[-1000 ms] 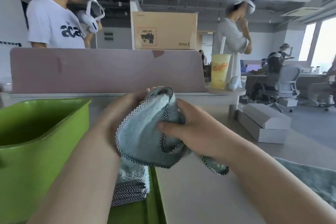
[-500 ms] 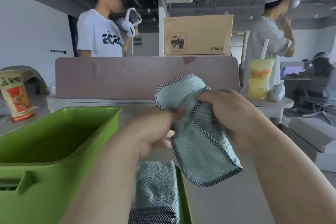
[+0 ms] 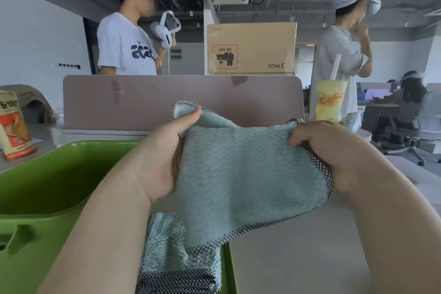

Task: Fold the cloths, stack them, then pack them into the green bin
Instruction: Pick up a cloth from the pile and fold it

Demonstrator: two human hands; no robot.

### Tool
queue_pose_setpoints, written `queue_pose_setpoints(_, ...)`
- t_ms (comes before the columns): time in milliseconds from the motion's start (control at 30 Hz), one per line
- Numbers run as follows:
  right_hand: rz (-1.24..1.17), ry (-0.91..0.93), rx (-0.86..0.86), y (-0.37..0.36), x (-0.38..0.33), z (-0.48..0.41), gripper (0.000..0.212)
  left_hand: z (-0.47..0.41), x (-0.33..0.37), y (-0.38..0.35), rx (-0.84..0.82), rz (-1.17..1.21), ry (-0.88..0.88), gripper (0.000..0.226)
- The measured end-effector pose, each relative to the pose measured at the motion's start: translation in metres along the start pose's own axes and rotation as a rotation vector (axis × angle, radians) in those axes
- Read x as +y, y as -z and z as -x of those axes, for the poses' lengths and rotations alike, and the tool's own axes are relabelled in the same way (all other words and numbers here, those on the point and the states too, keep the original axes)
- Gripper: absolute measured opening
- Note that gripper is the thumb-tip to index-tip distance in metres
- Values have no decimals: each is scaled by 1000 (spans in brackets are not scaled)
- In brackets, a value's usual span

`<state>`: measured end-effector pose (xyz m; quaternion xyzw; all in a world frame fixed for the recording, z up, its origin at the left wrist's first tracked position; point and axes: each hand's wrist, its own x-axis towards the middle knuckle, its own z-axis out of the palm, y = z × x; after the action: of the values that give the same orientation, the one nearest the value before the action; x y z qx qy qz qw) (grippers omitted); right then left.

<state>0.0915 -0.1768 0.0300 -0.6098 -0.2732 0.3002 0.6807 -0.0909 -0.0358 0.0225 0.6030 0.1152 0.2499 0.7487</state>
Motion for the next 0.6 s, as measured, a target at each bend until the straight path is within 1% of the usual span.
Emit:
queue_pose_setpoints(33, -58, 8, -117, 3, 0, 9, 20, -6, 3, 1, -34, -46, 51, 33)
queue_pose_setpoints(67, 5, 67, -111, 5, -3, 6, 15, -8, 8, -1, -28, -101, 100, 19)
queue_pose_setpoints(100, 49, 80, -58, 2, -6, 9, 13, -7, 6, 2, -65, -136, 108, 16)
queue_pose_setpoints(167, 126, 144, -30, 8, -4, 16, 16, -3, 2, 2, -83, -209, 135, 19)
queue_pose_setpoints(233, 153, 142, -25, 8, -6, 16, 20, -4, -2, 1, -25, -276, 160, 24)
queue_pose_setpoints(300, 189, 148, -36, 6, -9, 18, 27, -5, -5, -3, 76, -324, 162, 27)
queue_pose_setpoints(400, 227, 128, -55, 10, -6, 18, 46, -15, -11, 3, 234, -419, 135, 35)
queue_pose_setpoints(433, 220, 117, -49, 11, -6, 18, 44, -17, -13, 5, 265, -451, 128, 36)
queue_pose_setpoints(533, 178, 72, -9, 12, -5, 14, 18, -19, -14, 10, 328, -541, 135, 32)
queue_pose_setpoints(600, 189, 47, 21, 13, -3, 10, 13, -18, -14, 12, 334, -571, 153, 29)
